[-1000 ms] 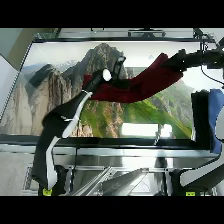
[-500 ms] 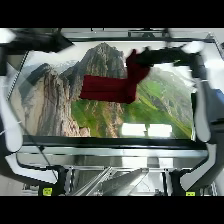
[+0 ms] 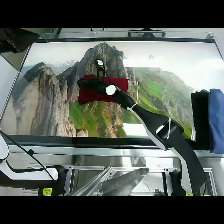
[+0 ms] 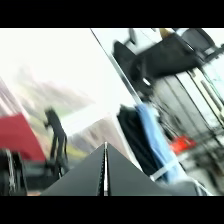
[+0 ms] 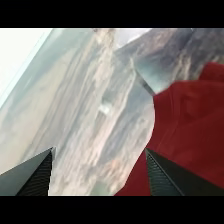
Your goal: Fold the shirts.
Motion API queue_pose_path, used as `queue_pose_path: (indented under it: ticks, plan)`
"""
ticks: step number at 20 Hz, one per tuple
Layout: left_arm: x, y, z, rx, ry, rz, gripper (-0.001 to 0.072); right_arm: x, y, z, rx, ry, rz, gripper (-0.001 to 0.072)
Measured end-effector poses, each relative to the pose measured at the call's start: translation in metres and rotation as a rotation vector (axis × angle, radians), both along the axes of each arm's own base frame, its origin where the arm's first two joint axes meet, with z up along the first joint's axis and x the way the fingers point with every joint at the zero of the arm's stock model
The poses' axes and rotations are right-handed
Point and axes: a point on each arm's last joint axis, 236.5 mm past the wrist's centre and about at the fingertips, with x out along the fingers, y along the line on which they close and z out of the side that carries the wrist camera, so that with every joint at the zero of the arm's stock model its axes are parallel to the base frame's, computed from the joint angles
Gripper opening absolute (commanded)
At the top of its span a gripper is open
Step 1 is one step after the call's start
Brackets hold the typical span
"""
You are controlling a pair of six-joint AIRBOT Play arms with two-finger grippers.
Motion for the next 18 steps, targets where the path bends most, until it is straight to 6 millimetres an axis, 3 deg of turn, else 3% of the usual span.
queue_pose_path:
  ticks: [2, 5, 7, 9, 11, 14, 18]
  plan:
    - [-0.002, -0.009, -0.016, -0.015, 0.039, -0.039, 0.0021, 0.008, -0.022, 0.017, -0.02, -0.007, 0.042, 0.0624]
    - [-0.005, -0.017, -0.033, -0.032, 0.069, -0.078, 0.0021, 0.023, -0.094, 0.031, -0.082, 0.09, 0.099, 0.0628]
    - [-0.005, -0.02, -0.038, -0.038, 0.074, -0.089, 0.0021, 0.026, -0.151, 0.019, -0.14, 0.228, 0.104, 0.0678]
    - [-0.004, -0.021, -0.04, -0.04, 0.071, -0.091, 0.0021, 0.018, -0.204, -0.008, -0.204, 0.402, 0.106, 0.0699]
    - [-0.004, -0.022, -0.041, -0.039, 0.064, -0.094, 0.0021, 0.009, -0.237, -0.034, -0.236, 0.544, 0.103, 0.07]
    - [-0.004, -0.022, -0.042, -0.037, 0.059, -0.096, 0.0021, 0.005, -0.259, -0.073, -0.248, 0.686, 0.072, 0.0703]
    - [-0.004, -0.022, -0.043, -0.032, 0.051, -0.098, 0.0021, 0.007, -0.249, -0.111, -0.177, 0.785, 0.05, 0.0703]
